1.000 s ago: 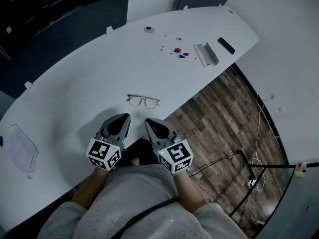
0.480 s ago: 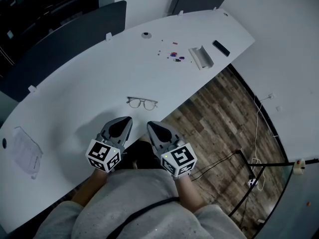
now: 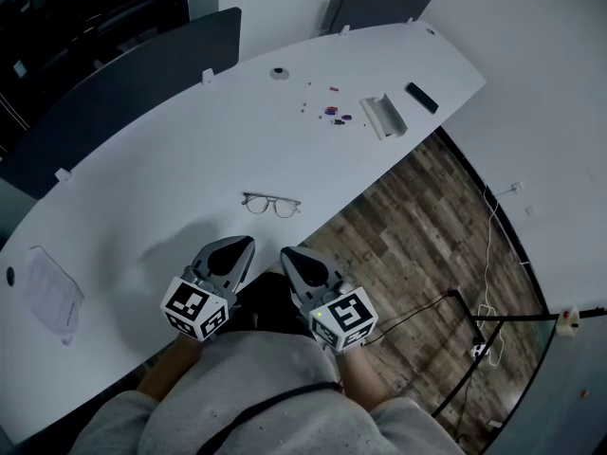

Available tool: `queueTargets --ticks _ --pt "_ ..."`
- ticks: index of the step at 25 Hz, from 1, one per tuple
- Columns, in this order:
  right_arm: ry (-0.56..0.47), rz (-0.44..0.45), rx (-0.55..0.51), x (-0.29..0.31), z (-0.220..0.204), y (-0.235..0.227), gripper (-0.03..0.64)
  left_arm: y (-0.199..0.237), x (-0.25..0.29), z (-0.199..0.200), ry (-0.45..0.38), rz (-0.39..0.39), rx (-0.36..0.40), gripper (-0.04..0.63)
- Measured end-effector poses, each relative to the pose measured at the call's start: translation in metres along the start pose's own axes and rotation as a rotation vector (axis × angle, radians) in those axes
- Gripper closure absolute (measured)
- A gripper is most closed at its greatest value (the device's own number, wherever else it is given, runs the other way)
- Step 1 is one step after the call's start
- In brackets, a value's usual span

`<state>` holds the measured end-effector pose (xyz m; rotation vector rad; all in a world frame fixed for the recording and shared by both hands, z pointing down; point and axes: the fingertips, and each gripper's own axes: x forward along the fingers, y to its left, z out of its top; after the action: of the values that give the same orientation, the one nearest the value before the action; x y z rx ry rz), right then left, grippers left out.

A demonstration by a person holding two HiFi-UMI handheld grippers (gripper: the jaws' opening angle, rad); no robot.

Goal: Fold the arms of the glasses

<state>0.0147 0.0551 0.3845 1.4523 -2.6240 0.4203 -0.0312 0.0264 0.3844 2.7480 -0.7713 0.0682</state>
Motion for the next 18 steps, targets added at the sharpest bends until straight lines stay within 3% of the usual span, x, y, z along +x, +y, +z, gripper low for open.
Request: queueTargets --ticks 18 --pt "0.026 0.005 -0.032 -0.002 -0.013 0.009 0.597 -0.002 -0.005 -0.029 0.045 -0.029 -0.017 0.580"
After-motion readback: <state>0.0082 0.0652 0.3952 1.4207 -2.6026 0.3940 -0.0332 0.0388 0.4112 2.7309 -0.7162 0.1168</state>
